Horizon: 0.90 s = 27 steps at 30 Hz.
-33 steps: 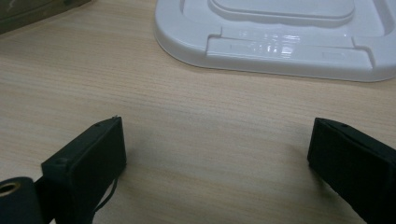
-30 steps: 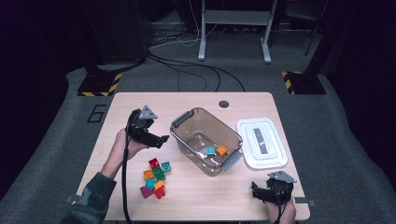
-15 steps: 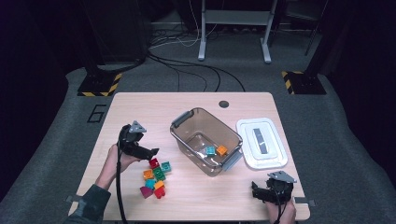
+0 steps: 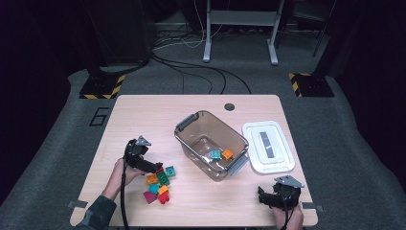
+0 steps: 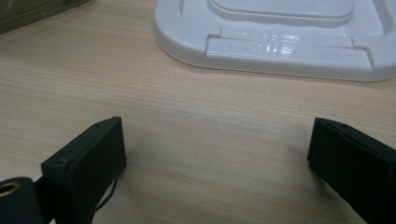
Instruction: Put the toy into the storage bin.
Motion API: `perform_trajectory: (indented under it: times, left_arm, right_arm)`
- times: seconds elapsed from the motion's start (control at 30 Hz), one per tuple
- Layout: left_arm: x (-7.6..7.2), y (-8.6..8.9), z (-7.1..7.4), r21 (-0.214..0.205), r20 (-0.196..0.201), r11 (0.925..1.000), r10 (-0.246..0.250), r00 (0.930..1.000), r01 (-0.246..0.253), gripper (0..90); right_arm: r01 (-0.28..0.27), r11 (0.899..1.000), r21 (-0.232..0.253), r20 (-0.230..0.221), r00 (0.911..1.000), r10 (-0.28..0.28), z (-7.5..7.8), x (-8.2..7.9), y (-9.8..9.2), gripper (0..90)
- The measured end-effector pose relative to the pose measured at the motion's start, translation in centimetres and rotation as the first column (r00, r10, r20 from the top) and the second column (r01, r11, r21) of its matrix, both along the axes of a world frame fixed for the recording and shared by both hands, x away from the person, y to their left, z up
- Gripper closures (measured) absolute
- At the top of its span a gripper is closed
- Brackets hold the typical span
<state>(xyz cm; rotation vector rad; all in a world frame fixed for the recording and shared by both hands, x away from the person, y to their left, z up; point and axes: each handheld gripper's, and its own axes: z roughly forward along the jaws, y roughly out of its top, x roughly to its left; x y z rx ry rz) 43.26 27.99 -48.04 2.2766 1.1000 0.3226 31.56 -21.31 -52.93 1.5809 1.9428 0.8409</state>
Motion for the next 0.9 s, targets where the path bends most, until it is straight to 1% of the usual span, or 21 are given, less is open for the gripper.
perform_trajectory:
  times: [0.07, 0.17, 0.27, 0.3, 0.33, 0.4, 0.47, 0.5, 0.53, 0.57, 0.7, 0.73, 0.77, 0.8, 0.87, 0.9]
  left_arm:
    - [0.0, 0.0, -0.4, 0.002, 0.003, 1.0000, 0.006, 1.0000, -0.006, 0.0]
    - [0.0, -0.2, -0.8, 0.000, -0.009, 0.9999, 0.011, 0.9999, -0.011, 0.0]
    - [-0.1, -0.2, -1.2, 0.017, -0.007, 0.9998, 0.005, 1.0000, -0.005, 0.0]
    - [-0.1, -0.2, -1.3, 0.020, -0.008, 0.9997, 0.010, 0.9999, -0.010, 0.0]
    - [-0.1, -0.2, -1.4, 0.014, -0.014, 0.9997, 0.018, 0.9997, -0.017, 0.0]
    - [0.0, 0.0, -1.5, 0.021, -0.019, 0.9995, 0.022, 0.9996, -0.022, 0.0]
    - [0.1, 0.2, -1.6, 0.032, -0.011, 0.9991, 0.028, 0.9995, -0.028, 0.0]
    - [0.1, 0.3, -1.6, 0.027, -0.017, 0.9992, 0.032, 0.9993, -0.031, 0.0]
    - [0.1, 0.4, -1.7, 0.029, -0.013, 0.9989, 0.037, 0.9992, -0.037, 0.0]
    - [0.1, 0.4, -1.7, 0.038, -0.013, 0.9985, 0.039, 0.9992, -0.039, 0.0]
    - [0.2, 0.5, -1.8, 0.043, -0.011, 0.9984, 0.037, 0.9993, -0.036, 0.6]
    - [0.1, 0.5, -1.9, 0.040, -0.005, 0.9987, 0.031, 0.9995, -0.031, 3.7]
    - [0.1, 0.5, -1.8, 0.041, 0.001, 0.9990, 0.017, 0.9999, -0.017, 9.3]
    - [-0.1, 0.4, -1.9, 0.055, 0.015, 0.9984, 0.010, 0.9998, -0.011, 16.5]
    - [-0.2, 0.3, -2.0, 0.061, 0.011, 0.9981, -0.001, 0.9999, 0.000, 25.1]
    - [-0.2, 0.3, -2.1, 0.061, 0.010, 0.9981, -0.005, 0.9999, 0.004, 31.4]
  right_arm:
    - [0.001, 1.000, 0.000, 0.000, 1.0000, -0.001, 0.0, 0.0, 0.0, 3.4]
    - [0.000, 1.000, 0.000, 0.000, 1.0000, 0.000, 0.0, 0.0, 0.0, 3.4]
    - [0.000, 1.000, 0.000, 0.000, 1.0000, 0.000, 0.0, 0.0, 0.0, 3.4]
    - [-0.001, 1.000, -0.001, 0.000, 1.0000, 0.001, 0.0, 0.0, 0.0, 3.4]
    - [0.000, 1.000, 0.000, 0.000, 1.0000, 0.000, 0.0, 0.0, 0.0, 3.4]
    - [0.000, 1.000, -0.001, 0.000, 1.0000, 0.000, 0.0, 0.0, 0.0, 3.4]
    - [0.000, 1.000, 0.000, 0.000, 1.0000, 0.000, 0.0, 0.0, 0.0, 3.4]
    - [0.000, 1.000, 0.000, 0.000, 1.0000, 0.000, 0.0, 0.0, 0.0, 3.4]
    - [0.002, 1.000, 0.002, -0.002, 1.0000, -0.002, 0.0, 0.0, 0.0, 3.4]
    - [0.000, 1.000, 0.000, 0.000, 1.0000, 0.000, 0.0, 0.0, 0.0, 3.4]
    - [0.000, 1.000, 0.000, 0.000, 1.0000, 0.000, 0.0, 0.0, 0.0, 3.4]
    - [0.000, 1.000, 0.000, 0.000, 1.0000, 0.000, 0.0, 0.0, 0.0, 3.4]
    - [0.002, 1.000, 0.001, -0.001, 1.0000, -0.002, 0.0, 0.0, 0.0, 3.4]
    - [0.001, 1.000, 0.000, 0.000, 1.0000, -0.001, 0.0, 0.0, 0.0, 3.4]
    - [0.001, 1.000, 0.000, 0.000, 1.0000, -0.001, 0.0, 0.0, 0.0, 3.4]
    - [0.002, 1.000, 0.001, -0.001, 1.0000, -0.002, 0.0, 0.0, 0.0, 3.4]
